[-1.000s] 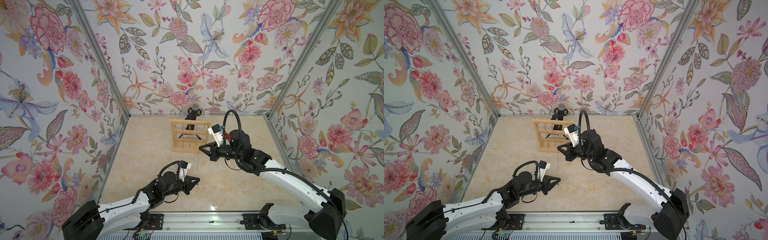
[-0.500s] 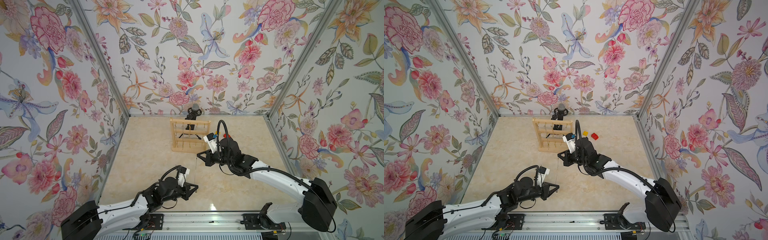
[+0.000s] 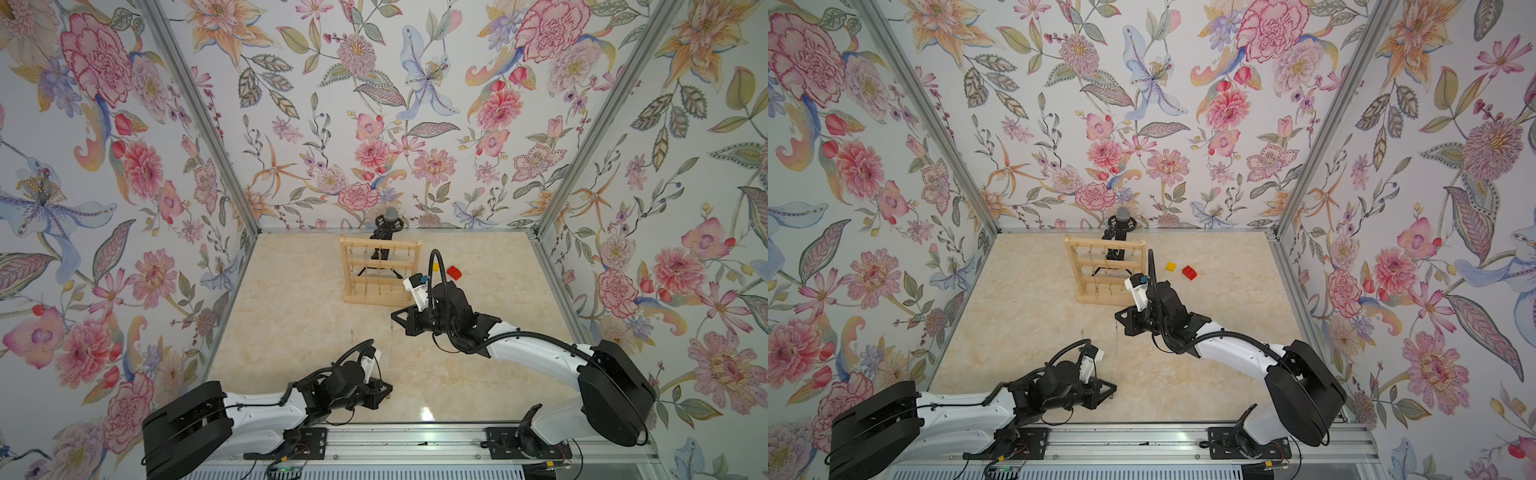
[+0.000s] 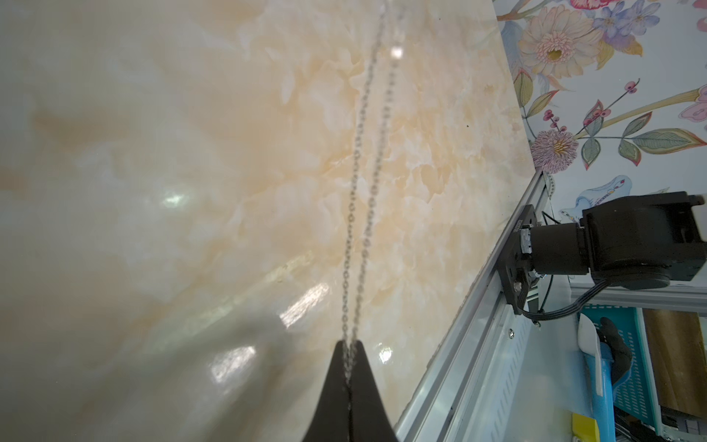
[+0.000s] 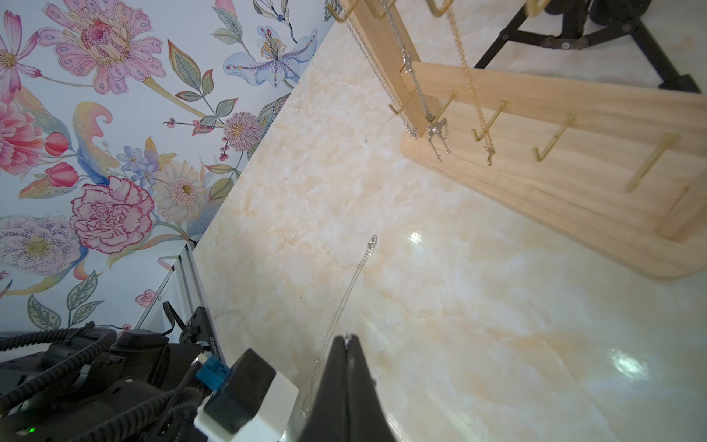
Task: Take the necklace off the jewelry display stand
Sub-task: Place the necklace at the center of the board.
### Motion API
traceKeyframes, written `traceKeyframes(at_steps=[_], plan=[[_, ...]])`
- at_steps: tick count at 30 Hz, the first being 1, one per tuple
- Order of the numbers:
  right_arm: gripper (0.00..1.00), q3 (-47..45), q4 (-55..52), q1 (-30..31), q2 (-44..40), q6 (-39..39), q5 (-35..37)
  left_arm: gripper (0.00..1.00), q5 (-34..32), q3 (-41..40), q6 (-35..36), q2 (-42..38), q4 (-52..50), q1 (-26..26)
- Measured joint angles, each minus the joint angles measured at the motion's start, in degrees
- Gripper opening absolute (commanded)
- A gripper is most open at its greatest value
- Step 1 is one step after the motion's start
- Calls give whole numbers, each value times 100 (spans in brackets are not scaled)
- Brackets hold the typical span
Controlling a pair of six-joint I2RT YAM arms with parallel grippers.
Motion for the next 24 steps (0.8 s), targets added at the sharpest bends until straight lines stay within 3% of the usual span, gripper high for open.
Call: traceKeyframes(at_steps=[24], plan=[[0, -2, 691, 74, 1137, 168, 17, 9, -422, 518, -7, 105, -1379, -55]])
